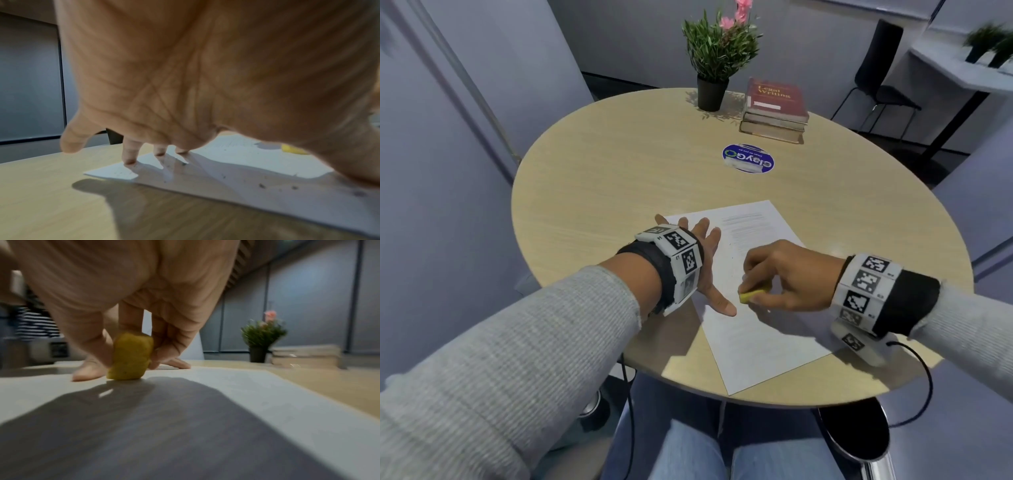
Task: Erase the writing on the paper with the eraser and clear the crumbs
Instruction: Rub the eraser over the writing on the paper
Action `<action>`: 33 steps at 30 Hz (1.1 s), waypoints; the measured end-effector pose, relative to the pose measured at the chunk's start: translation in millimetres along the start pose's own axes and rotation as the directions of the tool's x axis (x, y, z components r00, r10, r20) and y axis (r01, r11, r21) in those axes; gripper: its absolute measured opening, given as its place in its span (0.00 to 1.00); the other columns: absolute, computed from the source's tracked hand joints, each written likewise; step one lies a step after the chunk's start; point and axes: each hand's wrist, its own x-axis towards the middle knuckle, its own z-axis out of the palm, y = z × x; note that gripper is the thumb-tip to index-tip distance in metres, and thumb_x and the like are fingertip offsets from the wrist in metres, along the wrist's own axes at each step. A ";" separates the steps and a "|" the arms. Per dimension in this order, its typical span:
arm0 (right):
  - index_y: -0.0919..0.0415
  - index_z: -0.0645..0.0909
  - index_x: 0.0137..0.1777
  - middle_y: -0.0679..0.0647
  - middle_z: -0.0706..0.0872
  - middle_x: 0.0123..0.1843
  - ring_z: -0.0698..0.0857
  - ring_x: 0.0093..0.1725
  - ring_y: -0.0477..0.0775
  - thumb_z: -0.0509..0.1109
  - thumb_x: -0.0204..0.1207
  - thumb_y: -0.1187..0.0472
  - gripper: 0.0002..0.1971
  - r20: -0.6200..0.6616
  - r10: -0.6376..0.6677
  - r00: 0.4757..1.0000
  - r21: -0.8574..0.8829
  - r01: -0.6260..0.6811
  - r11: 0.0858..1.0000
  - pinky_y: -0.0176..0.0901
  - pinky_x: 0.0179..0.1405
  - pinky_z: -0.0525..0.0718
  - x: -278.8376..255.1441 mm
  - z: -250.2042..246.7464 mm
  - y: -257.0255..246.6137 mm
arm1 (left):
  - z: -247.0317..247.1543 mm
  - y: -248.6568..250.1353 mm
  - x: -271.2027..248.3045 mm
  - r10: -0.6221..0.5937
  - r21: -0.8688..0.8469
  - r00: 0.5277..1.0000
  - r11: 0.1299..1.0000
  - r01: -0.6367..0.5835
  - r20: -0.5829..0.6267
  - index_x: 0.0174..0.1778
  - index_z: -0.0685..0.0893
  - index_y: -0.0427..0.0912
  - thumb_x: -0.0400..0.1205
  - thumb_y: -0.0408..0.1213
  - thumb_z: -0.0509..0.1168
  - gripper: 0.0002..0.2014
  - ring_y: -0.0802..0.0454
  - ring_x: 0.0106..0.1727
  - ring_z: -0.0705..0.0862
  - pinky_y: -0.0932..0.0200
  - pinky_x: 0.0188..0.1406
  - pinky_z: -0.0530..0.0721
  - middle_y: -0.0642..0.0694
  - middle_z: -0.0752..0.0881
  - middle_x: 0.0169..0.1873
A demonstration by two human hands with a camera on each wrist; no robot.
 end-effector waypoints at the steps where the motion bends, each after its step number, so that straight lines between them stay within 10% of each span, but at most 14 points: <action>1: 0.51 0.90 0.50 0.47 0.83 0.42 0.83 0.37 0.39 0.71 0.73 0.49 0.11 -0.011 0.029 1.000 0.010 -0.029 1.000 0.34 0.39 0.82 0.5 -3.1 2.4 | 0.0 0.5 -0.3 0.000 0.001 1.000 1.000 0.000 -0.002 0.87 0.35 0.51 0.53 0.87 0.62 0.74 0.32 0.86 0.40 0.16 0.75 0.44 0.47 0.37 0.87; 8: 0.53 0.90 0.53 0.42 0.82 0.42 0.80 0.38 0.35 0.71 0.74 0.49 0.13 -0.036 0.079 0.996 0.015 -0.078 0.997 0.28 0.42 0.79 -6.9 -2.9 -2.8 | 0.2 -0.2 -3.2 0.006 -0.002 1.000 1.000 -0.006 -0.029 0.87 0.38 0.52 0.53 0.87 0.62 0.73 0.32 0.86 0.45 0.20 0.77 0.52 0.44 0.43 0.87; 13: 0.55 0.86 0.60 0.46 0.86 0.49 0.83 0.45 0.42 0.75 0.73 0.61 0.15 -0.393 0.285 0.875 0.181 -0.230 0.956 0.27 0.43 0.79 -26.0 -10.9 18.9 | 5.3 -5.5 -6.3 0.027 -0.010 0.996 1.000 -0.028 -0.081 0.87 0.40 0.52 0.53 0.89 0.58 0.72 0.32 0.82 0.56 0.22 0.75 0.55 0.38 0.55 0.82; 26: 0.38 0.76 0.66 0.32 0.78 0.56 0.80 0.53 0.36 0.65 0.79 0.50 0.16 -0.244 0.367 0.898 0.099 -0.353 0.930 0.39 0.50 0.81 -86.9 19.5 25.3 | 10.7 -2.9 -71.2 0.122 0.025 0.990 0.992 -0.120 -0.074 0.80 0.61 0.40 0.66 0.82 0.58 0.57 0.40 0.73 0.72 0.24 0.78 0.46 0.40 0.76 0.69; 33: 0.35 0.75 0.64 0.33 0.78 0.55 0.80 0.52 0.36 0.66 0.79 0.54 0.17 -0.280 0.356 0.891 0.100 -0.342 0.934 0.33 0.46 0.80 -95.2 9.5 22.6 | -3.9 -21.8 -72.5 0.076 -0.144 0.953 0.982 -0.123 -0.293 0.81 0.66 0.53 0.86 0.47 0.62 0.27 0.47 0.69 0.78 0.32 0.80 0.47 0.53 0.88 0.56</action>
